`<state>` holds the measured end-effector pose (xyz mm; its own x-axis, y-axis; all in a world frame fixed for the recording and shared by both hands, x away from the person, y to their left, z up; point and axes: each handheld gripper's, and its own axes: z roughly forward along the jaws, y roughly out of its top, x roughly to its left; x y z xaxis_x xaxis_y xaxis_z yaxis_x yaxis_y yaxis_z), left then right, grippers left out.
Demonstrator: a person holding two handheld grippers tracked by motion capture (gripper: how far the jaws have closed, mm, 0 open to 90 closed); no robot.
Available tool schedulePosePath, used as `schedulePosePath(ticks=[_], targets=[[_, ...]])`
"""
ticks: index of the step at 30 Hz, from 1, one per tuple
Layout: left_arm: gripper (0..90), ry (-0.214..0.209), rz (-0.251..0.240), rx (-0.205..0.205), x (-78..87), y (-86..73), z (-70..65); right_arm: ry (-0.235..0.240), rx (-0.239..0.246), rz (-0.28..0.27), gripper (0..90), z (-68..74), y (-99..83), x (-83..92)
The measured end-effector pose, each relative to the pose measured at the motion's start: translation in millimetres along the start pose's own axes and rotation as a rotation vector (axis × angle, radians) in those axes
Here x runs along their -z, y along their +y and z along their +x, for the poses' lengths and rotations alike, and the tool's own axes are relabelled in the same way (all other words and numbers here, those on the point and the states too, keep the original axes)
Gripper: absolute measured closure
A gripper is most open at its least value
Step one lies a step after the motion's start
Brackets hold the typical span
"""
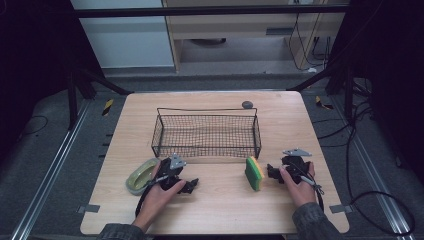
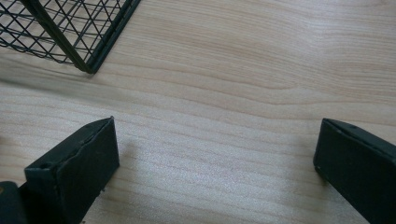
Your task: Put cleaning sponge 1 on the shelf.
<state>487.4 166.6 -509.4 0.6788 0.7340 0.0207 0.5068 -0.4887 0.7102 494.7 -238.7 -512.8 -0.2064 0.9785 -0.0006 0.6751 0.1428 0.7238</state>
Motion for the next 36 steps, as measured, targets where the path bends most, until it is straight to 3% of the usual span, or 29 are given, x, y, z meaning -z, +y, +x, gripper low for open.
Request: schedulePosePath(ticks=[9,11,19,24,32,33,36], targets=[[0.2,-0.003,0.005,0.001,1.4,-0.6,0.0,0.009,0.006,0.0,0.7,0.1,0.7,-0.4],[4.2,-0.003,0.018,-0.004,4.8,-0.5,-0.6,0.014,0.012,0.001,0.7,-0.3,1.0,-0.6],[6.3,0.03,0.042,-0.059,32.9,2.1,-5.3,0.028,0.029,0.0,0.7,-2.0,0.7,-0.5],[4.4,0.062,0.066,-0.101,69.4,16.9,12.1,0.042,0.05,0.016,0.6,-3.9,2.9,-1.0],[5.5,0.109,0.116,-0.059,110.1,17.6,53.7,0.038,0.048,0.016,1.1,-3.4,2.8,-0.6],[5.6,0.109,0.116,-0.059,110.1,17.6,53.7,0.038,0.048,0.016,1.1,-3.4,2.8,-0.6],[5.6,0.129,0.117,-0.024,126.4,12.3,69.3,0.05,0.058,0.012,2.2,-4.7,2.6,-0.5]])
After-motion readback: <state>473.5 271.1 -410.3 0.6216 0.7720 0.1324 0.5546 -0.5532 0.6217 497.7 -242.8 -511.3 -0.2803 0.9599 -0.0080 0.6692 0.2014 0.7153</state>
